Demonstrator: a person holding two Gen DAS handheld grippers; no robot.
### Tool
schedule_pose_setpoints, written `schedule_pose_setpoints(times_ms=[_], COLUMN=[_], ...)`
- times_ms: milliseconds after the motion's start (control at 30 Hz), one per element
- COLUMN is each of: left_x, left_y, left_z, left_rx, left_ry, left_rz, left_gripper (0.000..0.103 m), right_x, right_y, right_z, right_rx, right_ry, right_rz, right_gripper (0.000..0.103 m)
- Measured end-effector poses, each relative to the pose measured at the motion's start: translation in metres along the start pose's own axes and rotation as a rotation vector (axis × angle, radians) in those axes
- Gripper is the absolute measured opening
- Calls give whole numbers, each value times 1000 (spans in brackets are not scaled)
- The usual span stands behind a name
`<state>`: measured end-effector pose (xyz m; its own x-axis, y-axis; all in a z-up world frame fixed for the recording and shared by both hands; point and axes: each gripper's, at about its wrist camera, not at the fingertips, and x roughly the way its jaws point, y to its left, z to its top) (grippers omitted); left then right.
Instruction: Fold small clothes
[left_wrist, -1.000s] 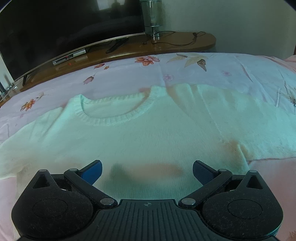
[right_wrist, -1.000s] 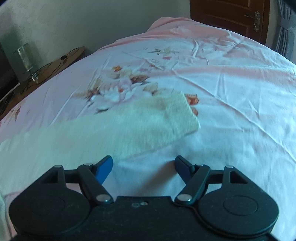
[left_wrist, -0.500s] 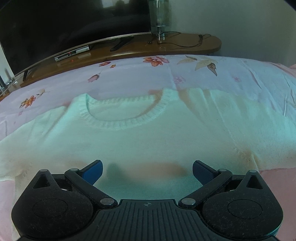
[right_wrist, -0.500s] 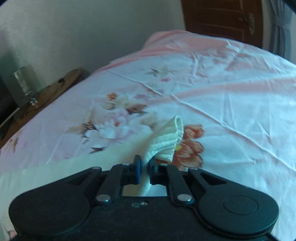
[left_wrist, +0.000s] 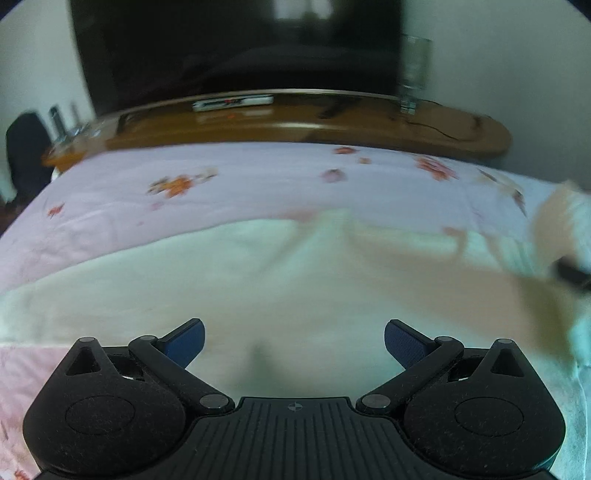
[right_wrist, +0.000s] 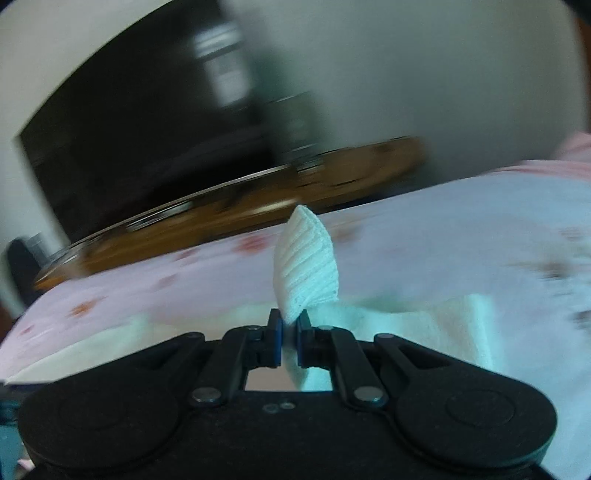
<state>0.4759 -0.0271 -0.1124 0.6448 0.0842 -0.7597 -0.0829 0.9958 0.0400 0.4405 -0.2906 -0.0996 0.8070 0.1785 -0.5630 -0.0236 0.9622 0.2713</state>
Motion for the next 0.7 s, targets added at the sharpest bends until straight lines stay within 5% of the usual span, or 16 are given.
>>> schedule_pose_setpoints(times_ms=[67, 167, 233, 533, 633, 700], left_x=[3, 11, 15, 38, 50, 56], left_y=[20, 40, 40, -3, -11, -13], left_z=[-1, -6, -11, -23, -26, -30], left_rx=[-33, -82, -96, -163, -225, -280], left_ry=[22, 62, 85, 205, 253, 259], left_rz=[-20, -89, -143, -401, -474, -505], left_gripper=[103, 103, 103, 100, 52, 52], right_x=[25, 60, 66, 9, -5, -15], right_y=[36, 70, 79, 42, 24, 11], right_z=[-14, -37, -48, -47, -54, -58], right_rx=[-24, -57, -79, -139, -95, -83], right_ry=[60, 199, 243, 117, 107, 98], right_rz=[57, 111, 123, -88, -119, -140], right_gripper=[8, 29, 30, 50, 52, 52])
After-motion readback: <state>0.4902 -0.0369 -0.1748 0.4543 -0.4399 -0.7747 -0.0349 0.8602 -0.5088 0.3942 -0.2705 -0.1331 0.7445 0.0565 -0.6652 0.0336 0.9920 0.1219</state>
